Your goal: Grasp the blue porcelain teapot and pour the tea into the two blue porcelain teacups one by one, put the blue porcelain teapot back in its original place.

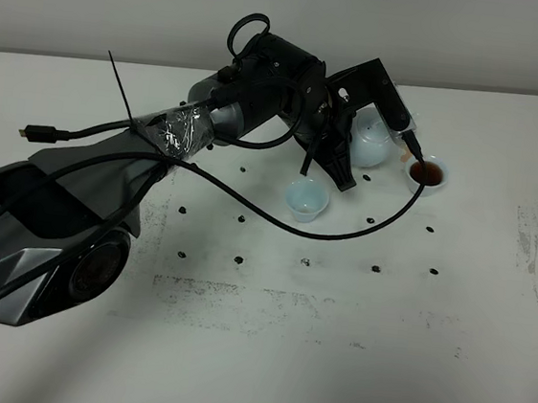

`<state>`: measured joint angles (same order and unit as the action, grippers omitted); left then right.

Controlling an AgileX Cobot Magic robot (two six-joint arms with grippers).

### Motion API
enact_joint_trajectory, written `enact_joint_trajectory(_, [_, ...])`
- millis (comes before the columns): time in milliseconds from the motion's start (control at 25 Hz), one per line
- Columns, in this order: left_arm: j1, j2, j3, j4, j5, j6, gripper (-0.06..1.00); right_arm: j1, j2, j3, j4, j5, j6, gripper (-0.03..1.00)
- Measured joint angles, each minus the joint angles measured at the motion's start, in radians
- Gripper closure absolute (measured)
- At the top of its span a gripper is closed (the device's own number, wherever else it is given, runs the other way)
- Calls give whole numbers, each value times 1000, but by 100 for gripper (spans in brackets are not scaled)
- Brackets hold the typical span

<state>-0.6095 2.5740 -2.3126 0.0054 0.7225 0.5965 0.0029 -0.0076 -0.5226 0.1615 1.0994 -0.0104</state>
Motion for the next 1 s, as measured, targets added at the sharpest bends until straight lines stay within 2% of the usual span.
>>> enact_joint_trajectory(640, [11, -176, 0, 17, 106, 0, 86, 0, 0, 0, 0, 0, 0, 48])
enact_joint_trajectory(880, [69, -217, 2, 7, 146, 0, 86, 0, 0, 0, 0, 0, 0, 48])
enact_joint_trajectory(1000, [113, -250, 68, 1, 144, -1, 86, 0, 0, 0, 0, 0, 0, 48])
